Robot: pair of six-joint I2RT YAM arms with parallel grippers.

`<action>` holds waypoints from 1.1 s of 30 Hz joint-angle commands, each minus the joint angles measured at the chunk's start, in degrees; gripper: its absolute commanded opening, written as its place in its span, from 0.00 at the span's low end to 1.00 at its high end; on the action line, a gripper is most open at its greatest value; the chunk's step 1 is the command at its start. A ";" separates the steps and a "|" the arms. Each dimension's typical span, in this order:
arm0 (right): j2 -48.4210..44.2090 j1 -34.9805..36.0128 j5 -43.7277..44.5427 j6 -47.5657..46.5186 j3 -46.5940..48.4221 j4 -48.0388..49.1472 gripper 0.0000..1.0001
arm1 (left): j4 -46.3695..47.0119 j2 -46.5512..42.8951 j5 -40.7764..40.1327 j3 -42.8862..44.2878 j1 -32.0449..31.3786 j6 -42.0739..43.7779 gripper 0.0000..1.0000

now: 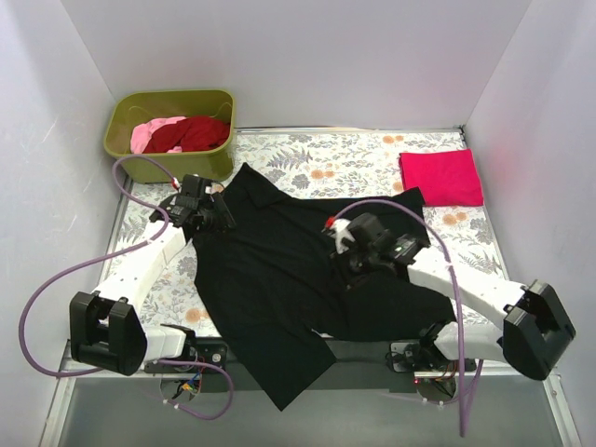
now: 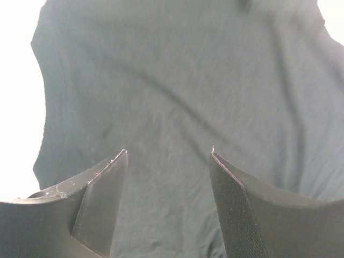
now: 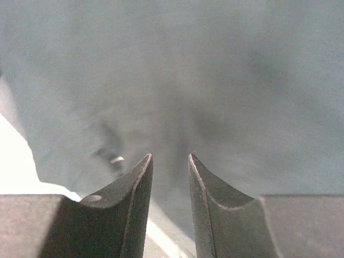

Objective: Fold and stack the t-shirts
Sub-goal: Flatten the tshirt out

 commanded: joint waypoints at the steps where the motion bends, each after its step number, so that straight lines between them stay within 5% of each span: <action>1: 3.74 10.71 -5.42 -1.05 2.79 7.60 0.33 | 0.34 -0.26 -2.91 5.78 2.78 0.84 0.57; 7: 18.39 20.72 -8.49 -0.26 8.58 14.53 0.33 | -1.50 -0.17 -3.18 10.53 4.10 2.42 0.58; 22: 44.17 32.95 -20.45 -0.96 28.61 9.71 0.33 | -2.74 -1.67 -5.99 12.12 5.16 4.97 0.58; 28: 47.88 34.45 -21.34 -2.28 35.48 6.81 0.33 | -2.39 -1.58 -5.90 11.95 5.34 5.49 0.58; 33: 39.21 29.64 -14.49 -2.81 33.13 4.70 0.34 | -1.42 -1.23 -5.55 11.68 5.34 6.29 0.58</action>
